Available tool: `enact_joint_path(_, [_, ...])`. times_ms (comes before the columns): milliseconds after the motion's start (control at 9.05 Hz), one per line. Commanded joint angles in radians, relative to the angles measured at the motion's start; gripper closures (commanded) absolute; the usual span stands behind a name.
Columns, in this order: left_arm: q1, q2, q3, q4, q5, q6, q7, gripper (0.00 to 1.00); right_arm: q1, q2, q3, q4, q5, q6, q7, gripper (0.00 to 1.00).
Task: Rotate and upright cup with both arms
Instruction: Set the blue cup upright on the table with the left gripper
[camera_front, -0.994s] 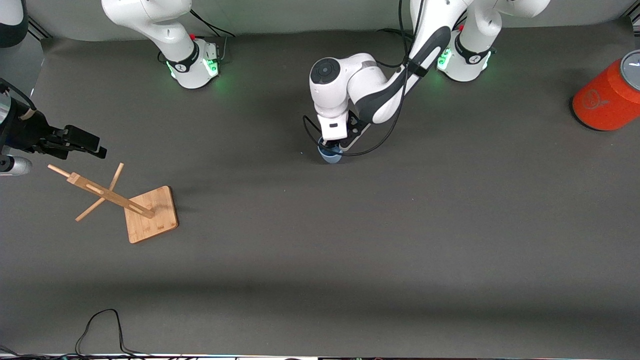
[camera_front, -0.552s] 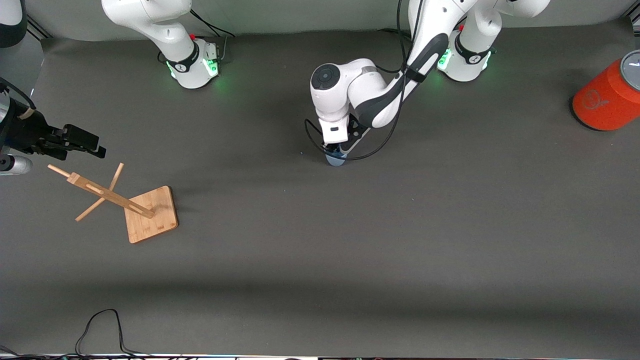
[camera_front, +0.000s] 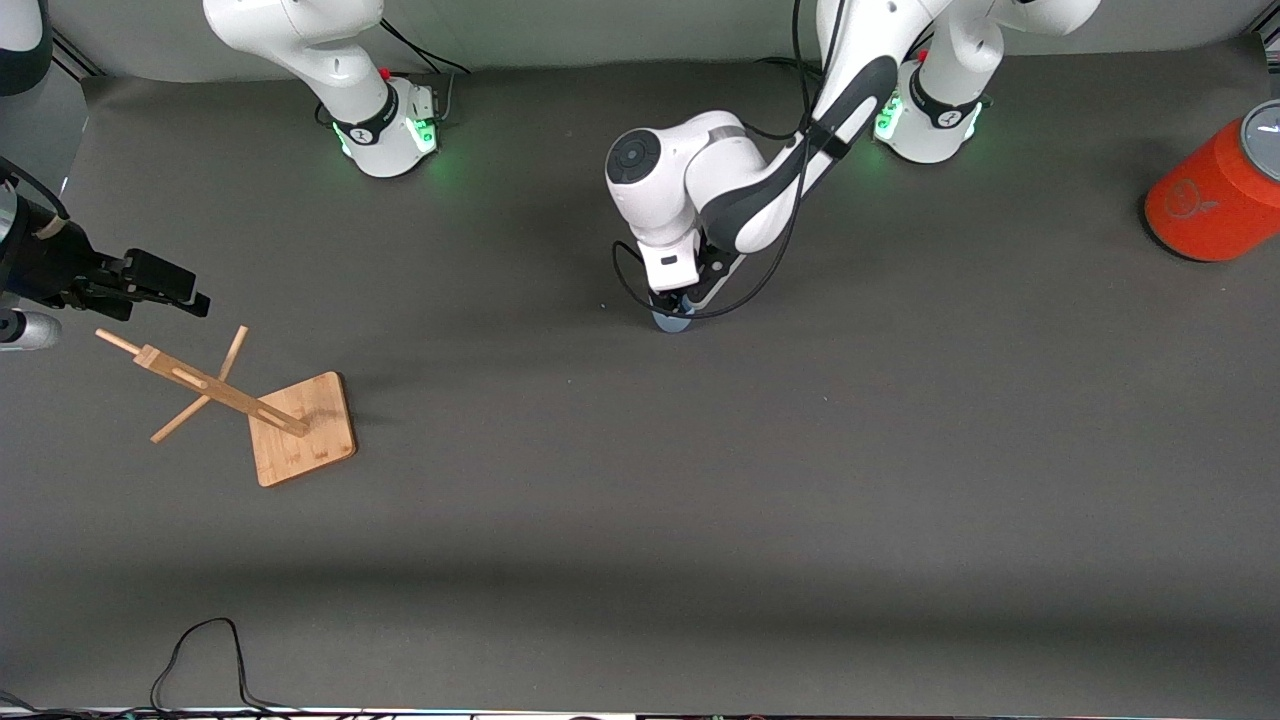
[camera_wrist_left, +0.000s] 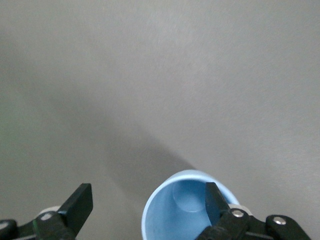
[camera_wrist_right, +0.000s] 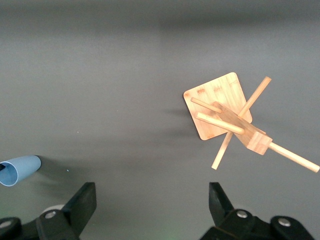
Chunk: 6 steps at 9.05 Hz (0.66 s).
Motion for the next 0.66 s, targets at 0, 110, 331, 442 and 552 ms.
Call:
enact_joint_path(0, [0.021, -0.038, -0.004, 0.079, -0.039, -0.106, 0.098, 0.0, -0.001, 0.015, -0.003, 0.028, 0.001, -0.006, -0.015, 0.0])
enact_joint_path(110, [0.037, -0.056, -0.001, 0.14, -0.088, -0.168, 0.186, 0.0, -0.001, 0.016, -0.004, 0.028, 0.0, -0.006, -0.013, 0.0])
enact_joint_path(331, [0.18, -0.125, -0.002, 0.264, -0.16, -0.304, 0.512, 0.0, 0.007, 0.018, -0.003, 0.007, -0.092, -0.044, -0.03, 0.0])
enact_joint_path(442, [0.29, -0.18, -0.001, 0.297, -0.175, -0.361, 0.763, 0.0, 0.007, 0.016, -0.003, 0.002, -0.104, -0.058, -0.036, 0.0])
enact_joint_path(552, [0.39, -0.223, -0.001, 0.311, -0.176, -0.407, 0.954, 0.0, 0.007, 0.015, -0.001, 0.003, -0.105, -0.072, -0.047, 0.0])
